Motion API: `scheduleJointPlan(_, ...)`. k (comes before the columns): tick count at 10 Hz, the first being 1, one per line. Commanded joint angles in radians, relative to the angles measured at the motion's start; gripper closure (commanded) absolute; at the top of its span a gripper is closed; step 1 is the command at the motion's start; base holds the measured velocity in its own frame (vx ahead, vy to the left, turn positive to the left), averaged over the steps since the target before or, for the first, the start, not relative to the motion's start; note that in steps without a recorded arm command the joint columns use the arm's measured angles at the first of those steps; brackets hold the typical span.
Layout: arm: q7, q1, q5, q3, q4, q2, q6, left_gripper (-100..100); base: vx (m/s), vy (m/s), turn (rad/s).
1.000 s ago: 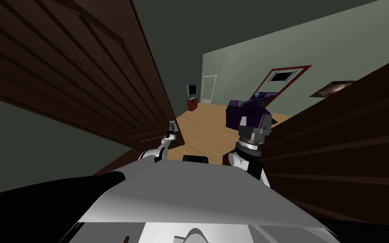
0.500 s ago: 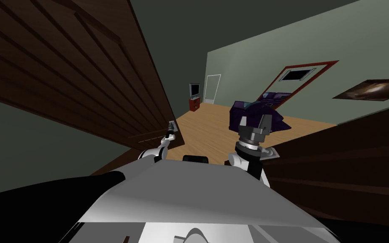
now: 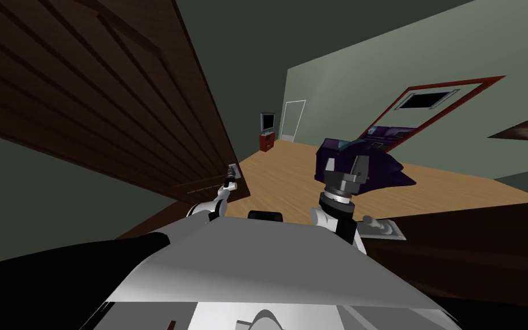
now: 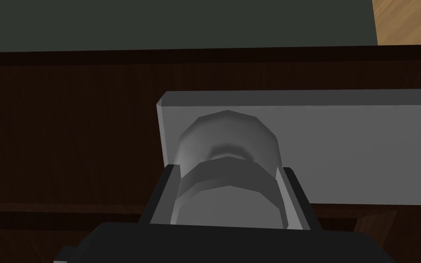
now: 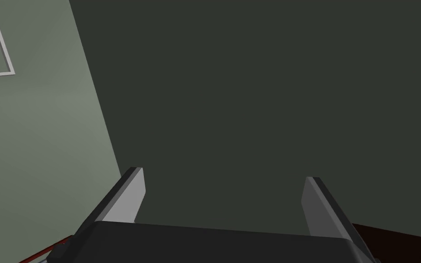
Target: Push the door open
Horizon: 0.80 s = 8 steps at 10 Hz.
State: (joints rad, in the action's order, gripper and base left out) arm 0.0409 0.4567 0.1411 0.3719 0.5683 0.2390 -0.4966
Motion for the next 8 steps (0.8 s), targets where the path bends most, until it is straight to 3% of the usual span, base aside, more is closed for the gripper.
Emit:
scheduleJointPlan(1, -0.004, 0.005, 0.002, 0.011, -0.021, 0.019, -0.013, 100, 0.157, -0.109, 0.141)
scheduleJointPlan(8, -0.005, 0.011, -0.001, 0.022, -0.042, 0.024, -0.017, 100, 0.166, -0.074, 0.102)
